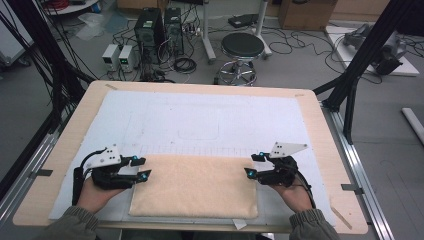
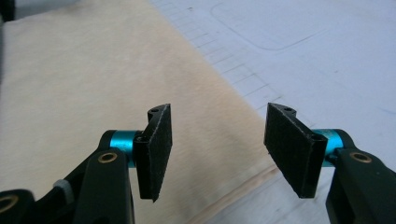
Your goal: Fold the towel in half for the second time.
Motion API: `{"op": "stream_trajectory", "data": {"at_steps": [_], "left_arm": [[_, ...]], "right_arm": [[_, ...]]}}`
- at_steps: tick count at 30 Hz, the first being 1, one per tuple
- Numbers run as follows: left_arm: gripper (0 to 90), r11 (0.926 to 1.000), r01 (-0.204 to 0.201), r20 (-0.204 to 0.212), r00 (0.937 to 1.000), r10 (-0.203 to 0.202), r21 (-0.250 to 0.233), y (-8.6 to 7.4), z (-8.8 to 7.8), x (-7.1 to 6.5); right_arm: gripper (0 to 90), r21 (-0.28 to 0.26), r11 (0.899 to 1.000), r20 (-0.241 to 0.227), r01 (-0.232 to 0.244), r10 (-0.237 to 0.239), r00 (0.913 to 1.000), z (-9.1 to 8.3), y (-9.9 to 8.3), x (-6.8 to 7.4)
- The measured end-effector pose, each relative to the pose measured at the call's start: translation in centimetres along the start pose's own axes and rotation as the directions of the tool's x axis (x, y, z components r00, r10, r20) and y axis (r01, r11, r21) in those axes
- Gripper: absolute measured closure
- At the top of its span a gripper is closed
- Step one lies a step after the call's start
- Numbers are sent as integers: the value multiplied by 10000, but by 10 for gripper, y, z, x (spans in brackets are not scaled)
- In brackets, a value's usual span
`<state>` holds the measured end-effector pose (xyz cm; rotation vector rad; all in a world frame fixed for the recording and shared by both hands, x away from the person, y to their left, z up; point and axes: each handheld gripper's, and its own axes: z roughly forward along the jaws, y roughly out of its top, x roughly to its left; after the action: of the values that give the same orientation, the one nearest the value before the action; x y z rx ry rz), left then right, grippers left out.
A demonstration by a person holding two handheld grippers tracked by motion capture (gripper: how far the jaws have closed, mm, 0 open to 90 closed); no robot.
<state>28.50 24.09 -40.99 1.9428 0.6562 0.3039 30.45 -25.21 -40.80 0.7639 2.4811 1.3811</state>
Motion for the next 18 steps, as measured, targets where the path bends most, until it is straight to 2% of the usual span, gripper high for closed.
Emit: {"op": "stream_trajectory", "data": {"at_steps": [2, 6, 12, 15, 18], "left_arm": [[495, 10000, 55, -257, 9997, -57, -45, 1, 5, 7], [477, 9994, 328, -717, 9969, -319, 114, -3, 14, 20], [474, 9939, 1072, -900, 9904, -1045, 260, -11, 21, 39], [492, 9928, 1146, -930, 9895, -1109, 358, -13, 25, 42], [494, 9884, 1322, -859, 9883, -1257, 743, -15, 29, 43]], "right_arm": [[400, -13, 10000, 326, 80, -79, 9994, 5, 0, -5], [387, -61, 9997, 414, -226, 228, 9989, 14, -1, -15], [371, 154, 9966, 418, -808, 801, 9959, 26, -8, -28], [368, 350, 9948, 369, -952, 939, 9949, 32, -10, -31], [366, 542, 9938, 382, -972, 952, 9947, 35, -11, -31]]}}
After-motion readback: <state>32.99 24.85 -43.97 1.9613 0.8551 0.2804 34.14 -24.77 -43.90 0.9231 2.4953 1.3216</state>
